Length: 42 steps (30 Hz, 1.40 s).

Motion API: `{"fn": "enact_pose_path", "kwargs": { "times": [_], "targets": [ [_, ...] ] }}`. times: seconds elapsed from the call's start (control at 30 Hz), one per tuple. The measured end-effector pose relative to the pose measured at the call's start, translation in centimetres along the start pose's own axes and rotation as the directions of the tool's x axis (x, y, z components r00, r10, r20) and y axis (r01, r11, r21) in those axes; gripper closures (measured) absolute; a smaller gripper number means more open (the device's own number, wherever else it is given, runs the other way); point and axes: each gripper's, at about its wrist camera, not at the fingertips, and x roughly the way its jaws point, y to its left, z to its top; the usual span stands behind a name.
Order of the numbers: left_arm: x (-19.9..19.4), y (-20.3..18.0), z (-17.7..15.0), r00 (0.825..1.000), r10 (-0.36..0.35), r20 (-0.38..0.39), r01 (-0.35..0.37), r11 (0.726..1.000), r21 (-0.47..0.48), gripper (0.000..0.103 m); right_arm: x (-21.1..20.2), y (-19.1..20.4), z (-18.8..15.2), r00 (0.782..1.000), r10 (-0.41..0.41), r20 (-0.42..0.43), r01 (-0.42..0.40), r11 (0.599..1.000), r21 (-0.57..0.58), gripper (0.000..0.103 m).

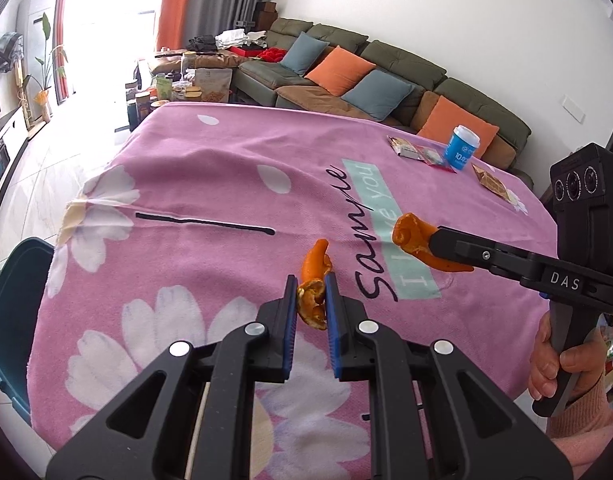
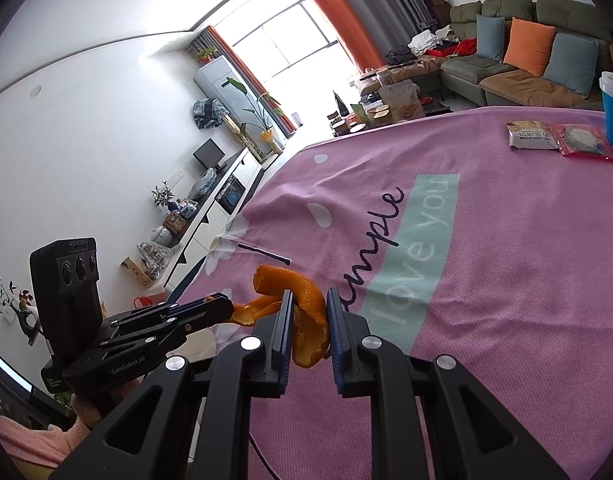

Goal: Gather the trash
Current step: 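Lift the orange peel pieces with both grippers off the blanket, then carry the peel with the left gripper while the right carries its peel to the bin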

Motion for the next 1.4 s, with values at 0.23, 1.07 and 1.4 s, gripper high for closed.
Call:
{"fn": "enact_pose_path", "kwargs": {
  "times": [0.23, 1.07, 1.4],
  "targets": [
    [-1.2, 0.8, 0.0, 0.999, 0.023, 0.025, -0.022, 1.000, -0.011, 0.089, 0.8, 1.0, 0.0, 1.000, 0.019, -0.013, -0.019, 1.000, -0.014, 0.088],
    [-3.9, 3.7, -0.2, 0.993, 0.084, 0.080, -0.078, 0.994, -0.076, 0.089, 3.2, 4.2, 0.5, 0.994, 0.094, -0.059, -0.097, 0.993, -0.064, 0.088],
    [-5.5, 5.5, -0.3, 0.988, 0.114, 0.104, -0.102, 0.988, -0.115, 0.089, 4.3, 6.1, 0.8, 0.989, 0.121, -0.082, -0.129, 0.987, -0.100, 0.088]
  ]
}}
